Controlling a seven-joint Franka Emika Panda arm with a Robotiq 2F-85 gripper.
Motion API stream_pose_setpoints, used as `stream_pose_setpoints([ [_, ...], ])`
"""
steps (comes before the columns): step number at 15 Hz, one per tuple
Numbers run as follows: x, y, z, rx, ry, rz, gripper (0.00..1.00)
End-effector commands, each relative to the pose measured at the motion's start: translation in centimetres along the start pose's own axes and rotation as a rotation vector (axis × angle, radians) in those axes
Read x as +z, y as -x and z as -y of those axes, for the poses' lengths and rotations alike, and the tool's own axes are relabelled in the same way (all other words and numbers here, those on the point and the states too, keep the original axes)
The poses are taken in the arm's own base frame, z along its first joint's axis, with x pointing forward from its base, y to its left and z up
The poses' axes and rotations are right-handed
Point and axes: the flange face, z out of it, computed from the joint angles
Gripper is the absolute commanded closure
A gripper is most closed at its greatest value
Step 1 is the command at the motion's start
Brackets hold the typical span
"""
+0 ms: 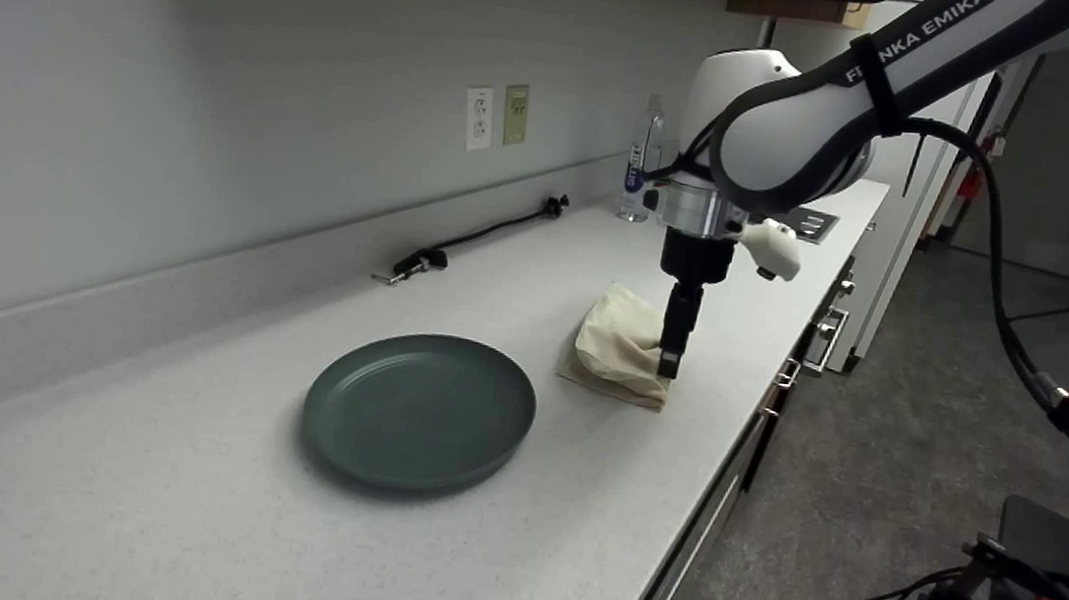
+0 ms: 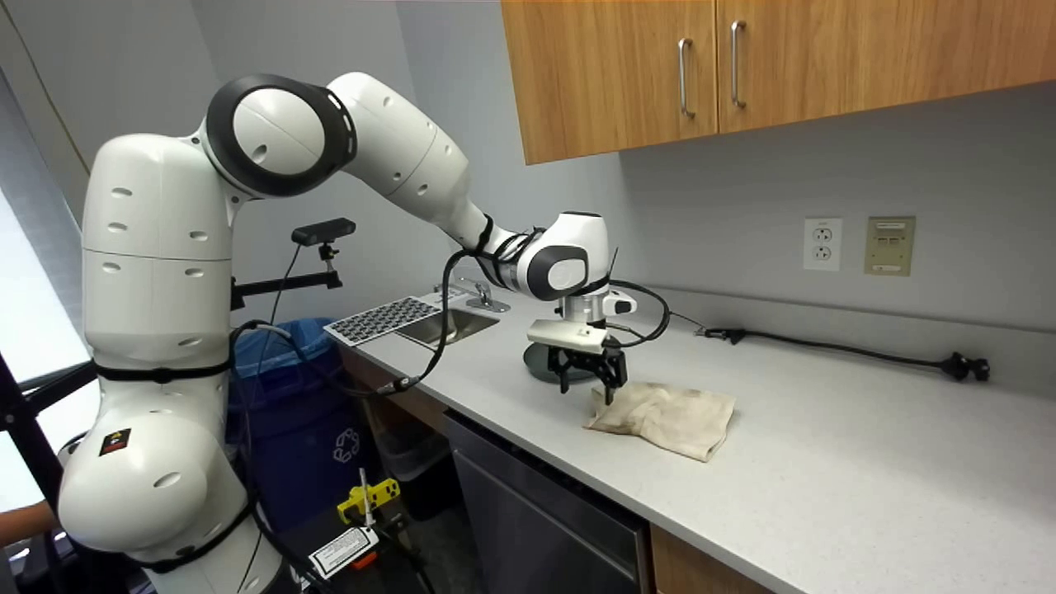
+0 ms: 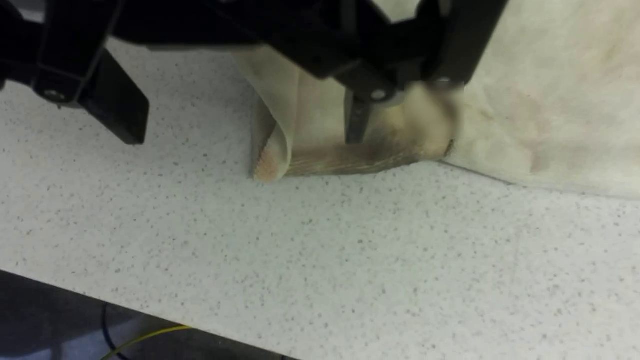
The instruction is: Fold the cloth on the table
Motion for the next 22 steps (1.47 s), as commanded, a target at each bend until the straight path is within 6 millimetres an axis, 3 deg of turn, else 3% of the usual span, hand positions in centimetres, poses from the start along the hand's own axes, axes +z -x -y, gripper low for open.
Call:
stream_pose_setpoints([
  [1,1.8,-0.6,0.2,-0.006,-0.011,0.019,0.0],
  [5,3.7,-0.6,0.5,0.014,-0.008,0.025,0.0],
  [11,4.6,-1.5,0.7,0.015,0.02,-0.017,0.0],
  [18,7.1,-1.3,1.9,0.039,0.038,-0.003,0.0],
  [20,7.2,-1.4,1.9,0.051,0.047,-0.007,0.08],
  [21,7.1,-1.4,1.7,0.057,0.053,-0.011,0.27],
  [22,7.0,-1.4,1.7,0.062,0.056,-0.013,0.31],
])
